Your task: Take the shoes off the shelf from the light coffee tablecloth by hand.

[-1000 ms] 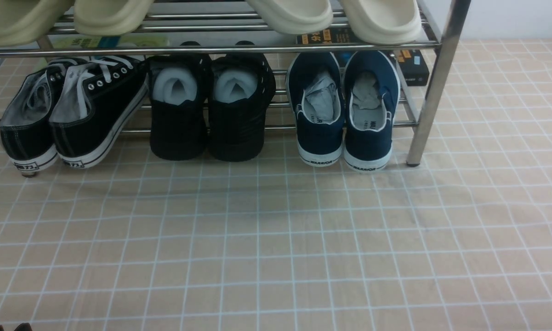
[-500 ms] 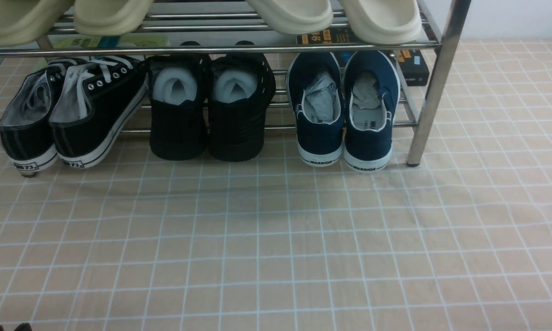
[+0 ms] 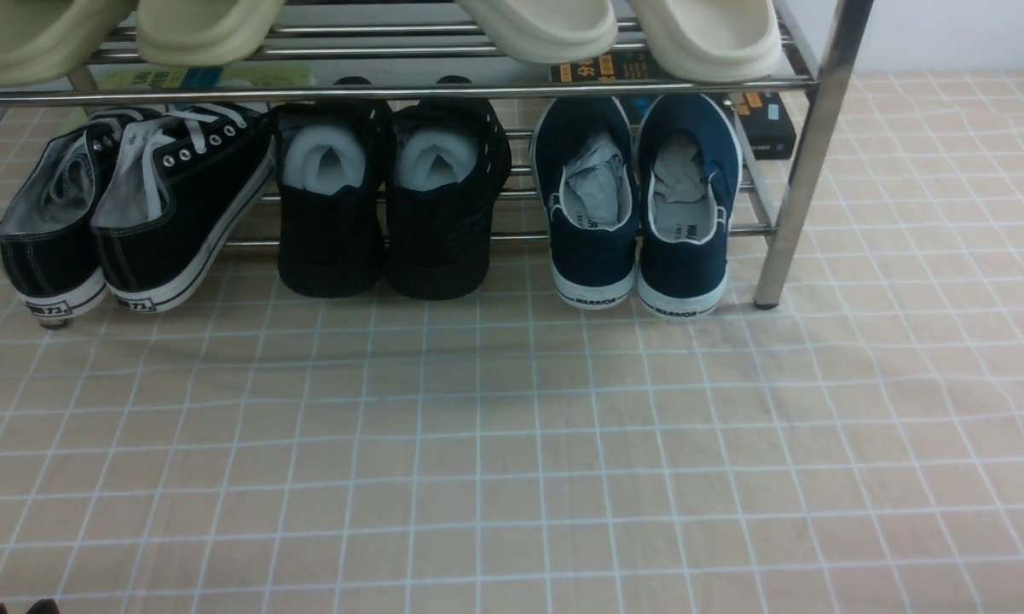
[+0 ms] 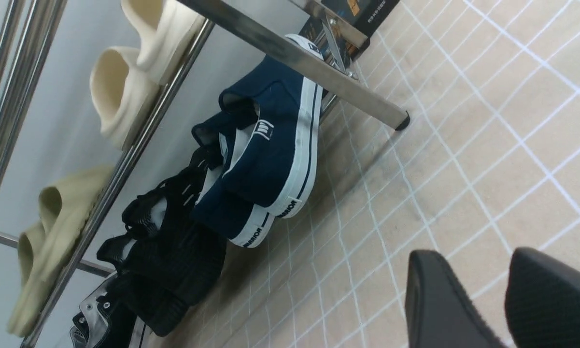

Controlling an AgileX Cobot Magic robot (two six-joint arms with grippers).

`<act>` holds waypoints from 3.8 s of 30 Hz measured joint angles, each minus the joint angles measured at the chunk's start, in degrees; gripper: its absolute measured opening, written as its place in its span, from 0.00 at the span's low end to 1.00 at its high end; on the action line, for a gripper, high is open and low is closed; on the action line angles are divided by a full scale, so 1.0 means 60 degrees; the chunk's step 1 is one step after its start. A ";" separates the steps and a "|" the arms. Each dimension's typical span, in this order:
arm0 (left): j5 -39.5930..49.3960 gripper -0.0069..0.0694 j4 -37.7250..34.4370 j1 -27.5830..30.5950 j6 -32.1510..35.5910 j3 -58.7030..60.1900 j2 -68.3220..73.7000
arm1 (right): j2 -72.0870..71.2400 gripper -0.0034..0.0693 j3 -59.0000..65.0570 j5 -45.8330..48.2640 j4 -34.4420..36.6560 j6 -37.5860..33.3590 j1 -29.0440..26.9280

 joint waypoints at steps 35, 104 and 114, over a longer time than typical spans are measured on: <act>0.0000 0.41 0.0003 0.0000 0.0000 0.0000 0.0000 | 1.1857 0.05 -1.0763 0.7998 0.0650 -0.6927 0.1869; 0.0000 0.41 0.0034 0.0000 0.0000 0.0000 0.0000 | 1.8090 0.11 -1.9549 0.9675 -0.5660 -0.2132 0.5812; 0.0000 0.41 0.0044 0.0000 0.0000 0.0000 0.0000 | 1.7051 0.11 -1.9549 0.9676 -0.5230 -0.2596 0.6300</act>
